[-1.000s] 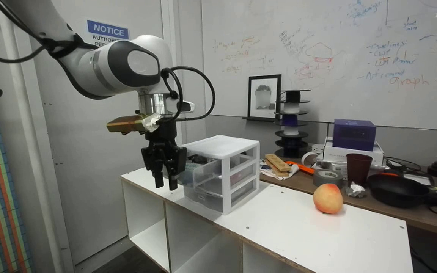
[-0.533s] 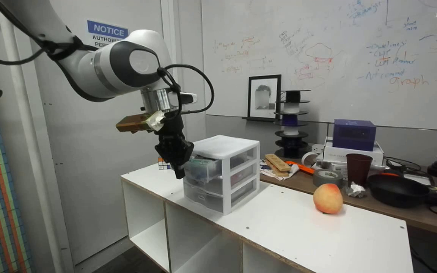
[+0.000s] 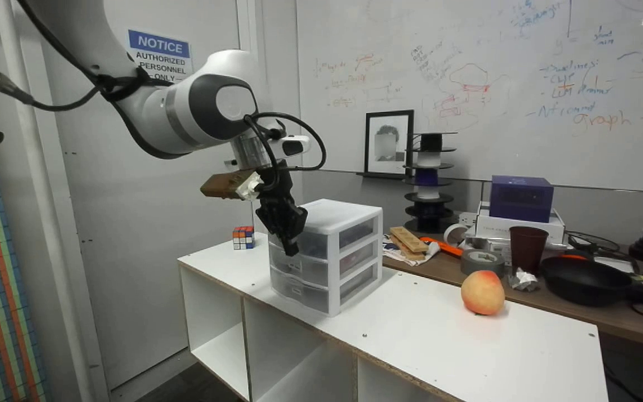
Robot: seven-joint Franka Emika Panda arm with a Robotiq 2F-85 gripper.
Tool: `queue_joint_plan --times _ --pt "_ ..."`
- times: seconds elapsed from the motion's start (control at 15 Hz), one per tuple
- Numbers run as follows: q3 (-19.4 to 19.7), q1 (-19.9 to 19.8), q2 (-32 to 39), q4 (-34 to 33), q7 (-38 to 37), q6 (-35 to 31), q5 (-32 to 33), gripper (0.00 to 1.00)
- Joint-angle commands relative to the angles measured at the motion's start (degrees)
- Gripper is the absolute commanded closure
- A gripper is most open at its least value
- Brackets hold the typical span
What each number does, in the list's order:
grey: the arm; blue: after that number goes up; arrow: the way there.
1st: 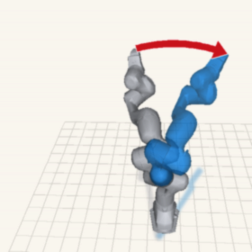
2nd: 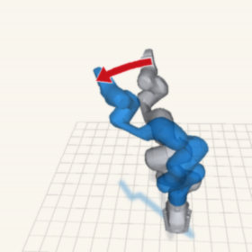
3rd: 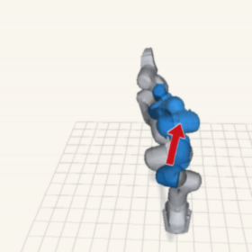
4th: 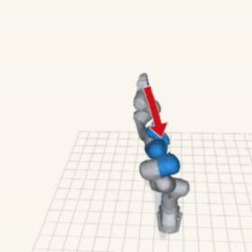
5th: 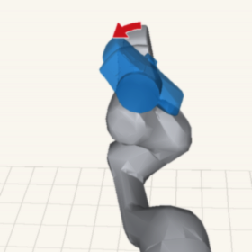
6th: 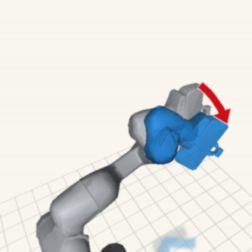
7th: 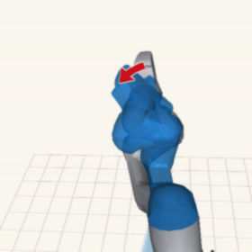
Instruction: Pick up the bottle and the marker and put them in the open drawer and close it
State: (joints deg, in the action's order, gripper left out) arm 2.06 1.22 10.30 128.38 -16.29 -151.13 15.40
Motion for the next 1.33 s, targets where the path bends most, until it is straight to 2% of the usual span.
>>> queue_joint_plan --times 0.0,0.2,0.33,0.53,0.67,0.87,1.13,1.27 --pt "1.80 0.95 3.78 -4.45 -4.32 -2.78 0.38 0.94" --pt "1.75 1.20 3.29 -3.96 -4.72 -2.13 0.09 0.95" --pt "1.49 1.15 0.89 -0.79 -3.77 -2.01 -0.02 0.94" --pt "0.28 0.88 -5.01 4.58 -1.27 1.01 -2.84 0.95" --pt "0.65 0.96 -9.97 8.45 -2.68 2.77 -1.69 0.95" --pt "0.04 -0.25 -19.27 14.30 -1.56 9.00 -2.48 0.94" --pt "0.93 -1.34 -31.83 18.58 6.45 20.78 -11.29 0.95" --pt "2.01 -2.43 -38.03 18.88 9.22 27.03 -13.59 0.95"
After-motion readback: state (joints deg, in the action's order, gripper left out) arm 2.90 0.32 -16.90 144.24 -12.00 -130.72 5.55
